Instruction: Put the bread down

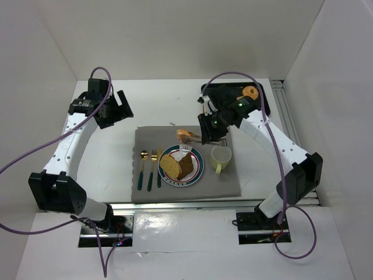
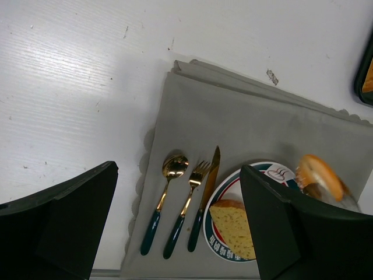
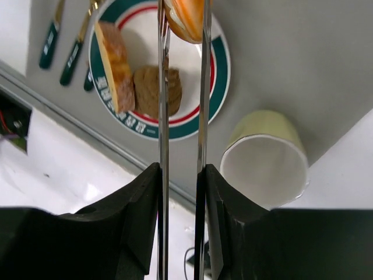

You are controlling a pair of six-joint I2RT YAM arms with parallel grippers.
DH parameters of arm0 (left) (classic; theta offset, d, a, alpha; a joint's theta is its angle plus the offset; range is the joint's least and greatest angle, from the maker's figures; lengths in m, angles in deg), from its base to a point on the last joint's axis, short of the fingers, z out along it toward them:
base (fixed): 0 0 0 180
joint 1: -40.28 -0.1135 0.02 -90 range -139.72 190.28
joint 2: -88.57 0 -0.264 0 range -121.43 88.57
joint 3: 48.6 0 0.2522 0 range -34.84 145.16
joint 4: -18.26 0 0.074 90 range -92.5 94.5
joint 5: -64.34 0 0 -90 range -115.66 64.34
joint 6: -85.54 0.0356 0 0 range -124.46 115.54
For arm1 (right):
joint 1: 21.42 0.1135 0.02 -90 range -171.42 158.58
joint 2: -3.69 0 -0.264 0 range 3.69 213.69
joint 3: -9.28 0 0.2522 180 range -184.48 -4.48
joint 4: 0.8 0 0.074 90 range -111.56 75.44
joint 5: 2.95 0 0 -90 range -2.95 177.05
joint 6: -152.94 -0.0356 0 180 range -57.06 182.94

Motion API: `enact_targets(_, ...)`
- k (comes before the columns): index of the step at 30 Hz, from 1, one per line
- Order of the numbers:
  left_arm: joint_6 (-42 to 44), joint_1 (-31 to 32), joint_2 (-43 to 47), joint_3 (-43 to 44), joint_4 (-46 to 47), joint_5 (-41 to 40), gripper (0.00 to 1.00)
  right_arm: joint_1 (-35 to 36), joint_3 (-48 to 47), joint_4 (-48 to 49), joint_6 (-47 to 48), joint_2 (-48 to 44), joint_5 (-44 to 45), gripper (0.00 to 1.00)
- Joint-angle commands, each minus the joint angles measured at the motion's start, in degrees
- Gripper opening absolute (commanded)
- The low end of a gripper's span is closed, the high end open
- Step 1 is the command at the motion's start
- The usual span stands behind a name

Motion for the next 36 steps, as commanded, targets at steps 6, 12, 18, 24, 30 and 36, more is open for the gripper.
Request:
enact_targets(6,0.28,-0.12,3.3,-0.61,1.08,0.48,0.99,5.23,1.53,-2.42,0.43,1.9,2.12,0.36)
enact_targets(12,0.28,-0.12,3.84,-1.13,1.08,-0.05,0.99,6.98,1.53,-3.56,1.05,2.44,2.12,0.43)
enact_targets(18,0.28,-0.12,3.84,-1.13,1.08,-0.05,0.99,6.99,2.06,-4.09,0.52,2.44,2.73,0.54)
enact_targets(24,0.28,-0.12,3.31,-1.13,1.08,-0.05,0.99,6.99,-1.36,-5.84,-0.01,2.44,4.32,0.66)
enact_targets(30,0.28,-0.12,3.31,-0.61,0.56,-0.05,0.99,6.12,-9.0,-6.46,-1.06,2.44,9.23,0.68)
enact_targets(36,0.28,-0.12,3.31,-0.61,0.56,-0.05,0.99,-1.0,-10.6,-1.11,-5.87,0.68,16.25,0.68)
